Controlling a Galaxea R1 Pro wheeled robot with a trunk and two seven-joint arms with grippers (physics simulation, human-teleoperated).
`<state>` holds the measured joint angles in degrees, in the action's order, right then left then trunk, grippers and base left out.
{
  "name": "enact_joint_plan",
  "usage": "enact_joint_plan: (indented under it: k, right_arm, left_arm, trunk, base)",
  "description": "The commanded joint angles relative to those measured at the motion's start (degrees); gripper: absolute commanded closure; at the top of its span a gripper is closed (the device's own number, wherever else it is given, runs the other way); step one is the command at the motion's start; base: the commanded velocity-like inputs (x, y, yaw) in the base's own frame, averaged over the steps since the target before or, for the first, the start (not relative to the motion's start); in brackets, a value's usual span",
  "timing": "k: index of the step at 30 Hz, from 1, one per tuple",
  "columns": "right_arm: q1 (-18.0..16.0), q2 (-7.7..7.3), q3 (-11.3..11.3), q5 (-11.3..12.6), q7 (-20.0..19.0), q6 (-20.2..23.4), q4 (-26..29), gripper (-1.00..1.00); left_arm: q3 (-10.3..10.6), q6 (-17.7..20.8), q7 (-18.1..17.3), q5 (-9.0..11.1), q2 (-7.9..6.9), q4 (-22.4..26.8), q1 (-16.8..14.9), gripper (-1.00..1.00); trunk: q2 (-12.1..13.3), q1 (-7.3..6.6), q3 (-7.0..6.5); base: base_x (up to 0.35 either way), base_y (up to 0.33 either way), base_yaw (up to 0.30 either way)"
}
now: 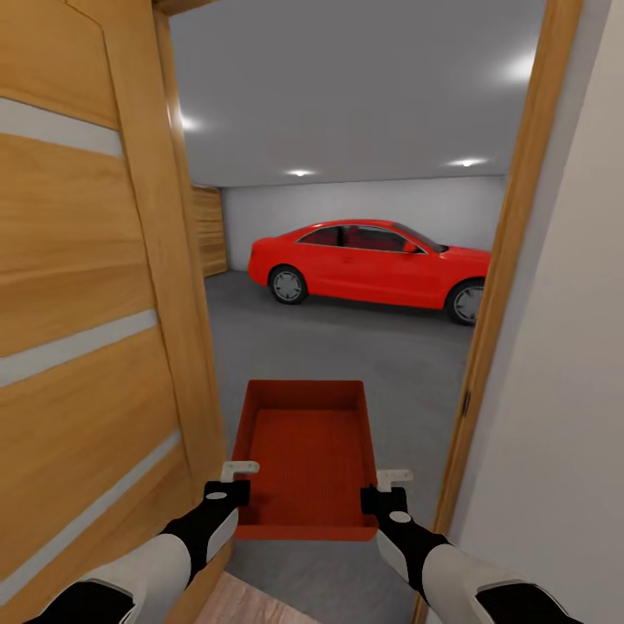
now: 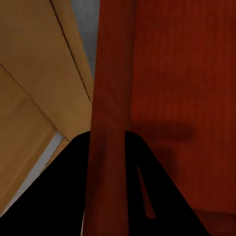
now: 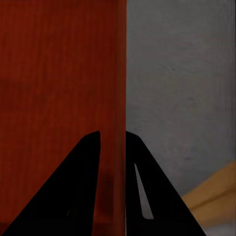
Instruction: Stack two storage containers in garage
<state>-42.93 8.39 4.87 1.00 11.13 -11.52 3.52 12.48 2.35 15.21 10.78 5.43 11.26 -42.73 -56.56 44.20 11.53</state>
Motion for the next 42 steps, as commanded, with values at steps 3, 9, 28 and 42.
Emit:
enact_joint_plan:
  k: [3,9,28,42]
  right_arm:
    - [0.0,-0.39,0.3,0.8,3.4,-0.3,-2.2,1.00]
    - [0.0,-0.39,0.3,0.8,3.4,-0.3,-2.2,1.00]
    - [0.0,-0.39,0.3,0.8,3.4,-0.3,-2.2,1.00]
    - [0.0,-0.39,0.3,0.8,3.4,-0.3,-2.2,1.00]
  left_arm:
    - [-0.9,0.3,1.8,-1.0,-0.07,0.3,-0.1,1.00]
    - [-0.9,0.3,1.8,-1.0,-0.07,0.3,-0.1,1.00]
    - [-0.9,0.3,1.8,-1.0,-0.07,0.4,-0.1,1.00]
    - [-0.9,0.2,1.8,-1.0,-0.07,0.3,-0.1,1.00]
  trunk:
    - [-0.1,0.03,0.07]
    - [-0.1,0.03,0.07]
    - [-0.1,0.03,0.07]
    - [-0.1,0.03,0.07]
  base:
    - [0.240,0.230,-0.275]
    - [0.240,0.229,-0.070]
    - [0.240,0.229,-0.197]
    - [0.224,0.207,-0.284]
